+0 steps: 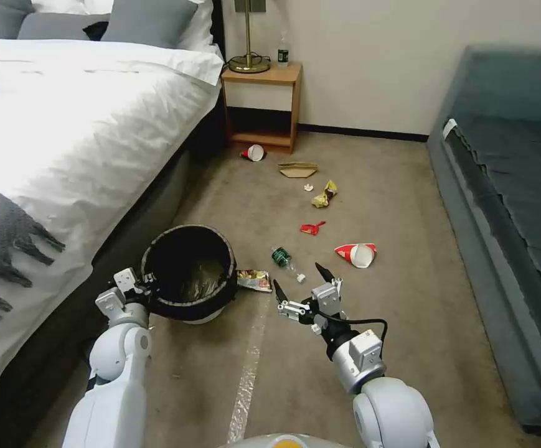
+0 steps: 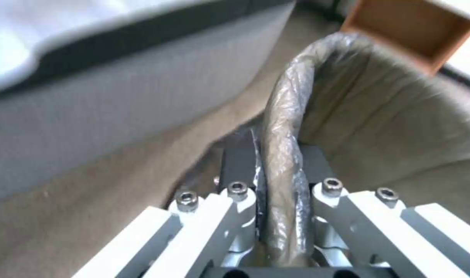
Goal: Pick up the trash can from the floor.
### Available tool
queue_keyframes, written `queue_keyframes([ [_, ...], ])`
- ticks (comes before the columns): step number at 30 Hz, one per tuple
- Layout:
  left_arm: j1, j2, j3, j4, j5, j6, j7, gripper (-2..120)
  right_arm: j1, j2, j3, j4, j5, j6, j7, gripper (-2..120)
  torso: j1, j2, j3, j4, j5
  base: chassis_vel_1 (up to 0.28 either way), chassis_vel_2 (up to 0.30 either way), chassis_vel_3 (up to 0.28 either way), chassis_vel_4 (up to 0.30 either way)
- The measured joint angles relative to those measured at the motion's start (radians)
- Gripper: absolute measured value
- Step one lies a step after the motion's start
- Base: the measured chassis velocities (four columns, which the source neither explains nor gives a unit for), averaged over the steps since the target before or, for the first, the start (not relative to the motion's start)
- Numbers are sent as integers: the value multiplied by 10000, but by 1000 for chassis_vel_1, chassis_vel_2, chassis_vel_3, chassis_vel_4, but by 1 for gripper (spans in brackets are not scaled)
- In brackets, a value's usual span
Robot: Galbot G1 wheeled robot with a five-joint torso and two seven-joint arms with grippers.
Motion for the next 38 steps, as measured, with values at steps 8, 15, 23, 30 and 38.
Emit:
queue_keyframes([
  [8, 1049, -366, -486, -2479, -176, 15, 63, 6, -111, 0, 55, 183, 294, 203, 28, 100, 0, 0, -1, 3, 9, 0, 0, 0, 0],
  [15, 1429, -452, -591, -3572, -288, 92, 65, 6, -116, 0, 63, 195, 310, 215, 30, 100, 0, 0, -2, 2, 9, 0, 0, 0, 0],
  [23, 1638, -628, -436, -3849, -206, 69, 99, 6, -128, 0, 142, 296, 445, 347, 40, 100, 0, 0, -2, 2, 7, 0, 0, 0, 0],
  [30, 1650, -674, -332, -3832, -153, 35, 120, 6, -167, 0, 149, 334, 470, 443, 40, 100, 0, 0, -2, 3, 8, 0, 0, 0, 0],
  [38, 1639, -657, -254, -3839, -181, 30, 103, 6, -224, 0, 133, 421, 477, 582, -11, 100, 0, 0, -2, 3, 7, 0, 0, 0, 0],
])
